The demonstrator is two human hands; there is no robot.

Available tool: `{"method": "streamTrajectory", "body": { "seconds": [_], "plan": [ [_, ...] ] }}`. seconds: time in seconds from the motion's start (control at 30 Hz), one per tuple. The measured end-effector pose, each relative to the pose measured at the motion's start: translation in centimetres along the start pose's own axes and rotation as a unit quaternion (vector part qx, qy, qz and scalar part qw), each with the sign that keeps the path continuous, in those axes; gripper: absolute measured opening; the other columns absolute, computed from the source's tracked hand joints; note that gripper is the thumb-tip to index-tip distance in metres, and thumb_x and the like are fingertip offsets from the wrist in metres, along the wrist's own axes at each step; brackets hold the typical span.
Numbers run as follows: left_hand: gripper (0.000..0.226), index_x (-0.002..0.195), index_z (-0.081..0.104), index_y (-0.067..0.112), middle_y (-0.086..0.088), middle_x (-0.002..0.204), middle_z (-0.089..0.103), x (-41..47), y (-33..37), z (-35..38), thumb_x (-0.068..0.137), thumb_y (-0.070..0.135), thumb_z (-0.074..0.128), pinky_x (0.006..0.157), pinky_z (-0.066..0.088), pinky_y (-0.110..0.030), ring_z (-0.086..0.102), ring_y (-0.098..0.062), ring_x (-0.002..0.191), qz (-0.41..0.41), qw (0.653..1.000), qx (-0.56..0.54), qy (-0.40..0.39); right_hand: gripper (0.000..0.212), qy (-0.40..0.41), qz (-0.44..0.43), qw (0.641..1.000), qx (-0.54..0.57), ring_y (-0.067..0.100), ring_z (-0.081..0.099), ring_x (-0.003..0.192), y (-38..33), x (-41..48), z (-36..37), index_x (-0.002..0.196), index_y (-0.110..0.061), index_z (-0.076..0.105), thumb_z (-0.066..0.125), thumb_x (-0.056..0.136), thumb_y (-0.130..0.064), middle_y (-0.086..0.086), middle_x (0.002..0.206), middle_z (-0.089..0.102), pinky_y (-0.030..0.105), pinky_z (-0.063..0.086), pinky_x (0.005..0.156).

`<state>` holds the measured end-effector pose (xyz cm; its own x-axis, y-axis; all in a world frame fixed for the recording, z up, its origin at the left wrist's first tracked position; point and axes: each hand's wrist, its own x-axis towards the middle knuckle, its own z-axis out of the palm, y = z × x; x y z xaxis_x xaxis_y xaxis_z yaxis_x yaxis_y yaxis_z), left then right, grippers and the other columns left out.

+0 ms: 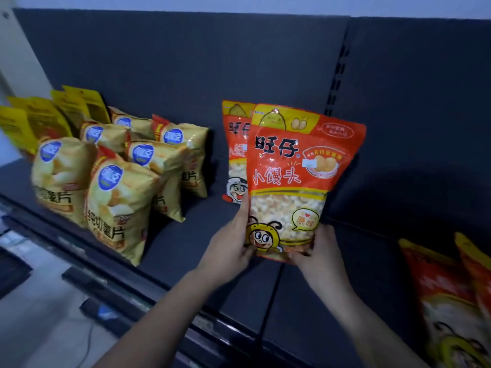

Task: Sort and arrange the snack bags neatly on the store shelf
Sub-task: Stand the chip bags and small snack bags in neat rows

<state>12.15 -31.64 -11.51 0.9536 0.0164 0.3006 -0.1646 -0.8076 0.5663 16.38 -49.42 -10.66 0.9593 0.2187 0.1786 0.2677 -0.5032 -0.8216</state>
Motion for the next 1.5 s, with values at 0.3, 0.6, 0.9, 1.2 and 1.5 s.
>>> {"method": "streamTrajectory", "body": {
  "seconds": [0.3, 0.6, 0.9, 1.2, 1.5],
  "plan": [
    [0.107, 0.14, -0.029, 0.036, -0.001, 0.139, 0.049, 2.0, -8.5, -1.5, 0.086, 0.02, 0.062, 0.078, 0.049, -0.033, 0.058, -0.022, 0.109, -0.041, 0.999, 0.02, 0.004, 0.043, 0.045, -0.023, 0.998, -0.031, 0.002, 0.045, 0.086, -1.1, 3.1, 8.7, 0.111, -0.009, 0.054, 0.076, 0.074, -0.003, -0.003, 0.101, 0.038, 0.025, 0.049, 0.079],
    [0.108, 0.146, -0.01, 0.02, -0.01, 0.158, 0.013, 5.9, -12.2, -1.4, 0.078, 0.015, 0.074, 0.113, 0.028, -0.04, 0.021, -0.026, 0.143, 0.022, 0.999, 0.002, 0.031, 0.043, 0.096, 0.01, 0.993, -0.065, 0.007, 0.047, 0.096, -0.7, 5.0, 10.6, 0.115, -0.013, 0.051, 0.072, 0.077, -0.006, -0.003, 0.104, 0.039, 0.013, 0.035, 0.081],
    [0.116, 0.15, -0.013, 0.021, -0.009, 0.152, 0.03, 8.7, -13.4, -0.1, 0.072, 0.018, 0.073, 0.111, 0.033, -0.04, 0.033, -0.025, 0.138, -0.068, 0.982, -0.147, -0.093, 0.054, 0.119, 0.014, 0.987, -0.111, 0.017, 0.044, 0.119, -0.5, 5.5, 11.4, 0.127, -0.008, 0.045, 0.07, 0.08, -0.003, 0.006, 0.127, 0.04, 0.016, 0.03, 0.095],
    [0.096, 0.148, 0.017, 0.019, -0.004, 0.142, 0.043, 9.1, -13.3, 1.1, 0.066, 0.01, 0.065, 0.101, 0.043, -0.046, 0.04, -0.024, 0.132, -0.021, 0.981, -0.186, -0.05, 0.073, 0.082, 0.048, 0.995, -0.027, 0.008, 0.037, 0.125, -0.8, 6.1, 12.4, 0.146, -0.016, 0.019, 0.053, 0.086, 0.008, 0.001, 0.14, 0.04, 0.014, 0.026, 0.097],
    [0.084, 0.145, 0.026, 0.014, -0.004, 0.139, 0.045, 9.1, -12.9, 1.7, 0.071, -0.007, 0.061, 0.098, 0.039, -0.024, 0.043, -0.016, 0.129, -0.028, 0.966, -0.252, -0.044, 0.07, 0.095, 0.068, 0.99, -0.076, 0.02, 0.044, 0.124, -1.0, 6.5, 12.2, 0.146, -0.014, 0.021, 0.05, 0.086, 0.007, 0.009, 0.137, 0.04, 0.019, 0.032, 0.094]
  ]
}}
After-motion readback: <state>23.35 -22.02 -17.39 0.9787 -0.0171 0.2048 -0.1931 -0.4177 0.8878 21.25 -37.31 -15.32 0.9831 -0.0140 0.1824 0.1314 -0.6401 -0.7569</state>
